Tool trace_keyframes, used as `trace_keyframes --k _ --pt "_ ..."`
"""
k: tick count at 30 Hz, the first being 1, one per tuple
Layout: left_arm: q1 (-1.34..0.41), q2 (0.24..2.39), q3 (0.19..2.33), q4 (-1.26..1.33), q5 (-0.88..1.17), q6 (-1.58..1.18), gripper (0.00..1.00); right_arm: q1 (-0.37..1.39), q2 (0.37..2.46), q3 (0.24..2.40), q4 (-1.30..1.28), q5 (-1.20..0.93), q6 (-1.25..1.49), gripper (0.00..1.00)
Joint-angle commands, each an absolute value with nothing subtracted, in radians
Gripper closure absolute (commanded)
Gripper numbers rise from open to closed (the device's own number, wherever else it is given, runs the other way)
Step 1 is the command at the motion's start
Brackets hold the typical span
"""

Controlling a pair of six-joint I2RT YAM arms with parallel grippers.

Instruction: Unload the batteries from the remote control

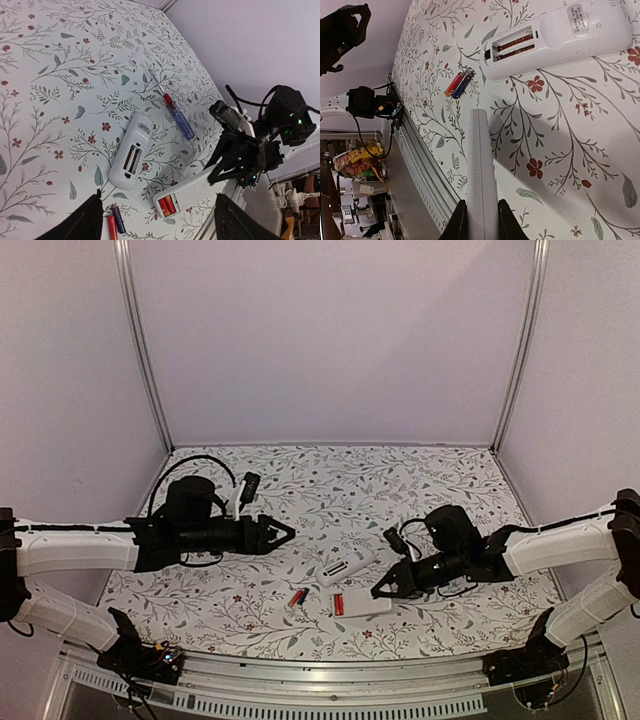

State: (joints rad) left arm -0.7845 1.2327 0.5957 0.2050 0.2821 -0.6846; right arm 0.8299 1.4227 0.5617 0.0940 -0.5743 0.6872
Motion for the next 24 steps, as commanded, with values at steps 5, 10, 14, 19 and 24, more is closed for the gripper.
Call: trace_keyframes --k 5,10,14,19,24 --pt "-0.799 1.265 0.602 0.220 0.298 -0.658 0.25 0.827 1.440 0.624 -0.025 -0.366 0.660 0.66" --pt "-0.801 1.272 0.611 0.224 0.308 -0.649 0.24 0.826 1.440 0.640 -0.064 -0.319 0.648 0.52" --pt "-0.803 1.270 0.614 0.223 0.308 -0.647 0.25 0.825 1.417 0.652 -0.091 -0.284 0.636 0.46" --pt "-0.799 1.225 0.610 0.226 0.312 -0.633 0.24 0.825 1.364 0.684 -0.166 -0.204 0.614 0.38" --pt "-0.748 1.152 0.675 0.105 0.343 -0.574 0.17 0.818 1.298 0.708 -0.260 -0.088 0.587 0.24"
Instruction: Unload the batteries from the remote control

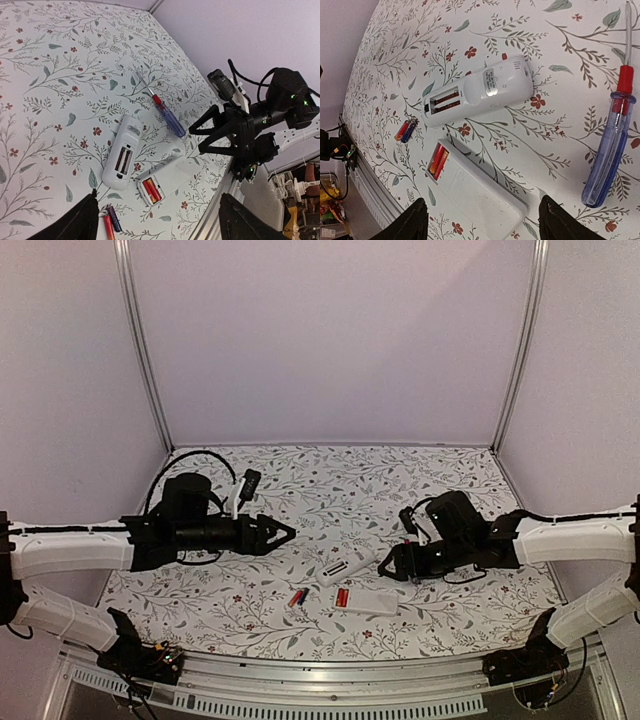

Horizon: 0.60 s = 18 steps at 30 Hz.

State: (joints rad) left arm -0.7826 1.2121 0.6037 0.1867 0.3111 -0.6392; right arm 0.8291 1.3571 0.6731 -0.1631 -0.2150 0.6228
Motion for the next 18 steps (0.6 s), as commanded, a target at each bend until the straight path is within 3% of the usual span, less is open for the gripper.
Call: trace_keyframes --k 1,9,18 --pt "-0.731 1.145 0.702 0.067 0.354 -0.549 0.16 0.815 1.289 0.710 -0.276 -0.064 0.582 0.20" --pt "-0.567 1.202 0.959 -0.243 0.393 -0.345 0.13 0.792 1.265 0.724 -0.377 0.118 0.563 0.18" --pt "-0.419 1.242 1.018 -0.197 0.352 -0.200 0.11 0.792 1.390 0.760 -0.390 0.163 0.583 0.31"
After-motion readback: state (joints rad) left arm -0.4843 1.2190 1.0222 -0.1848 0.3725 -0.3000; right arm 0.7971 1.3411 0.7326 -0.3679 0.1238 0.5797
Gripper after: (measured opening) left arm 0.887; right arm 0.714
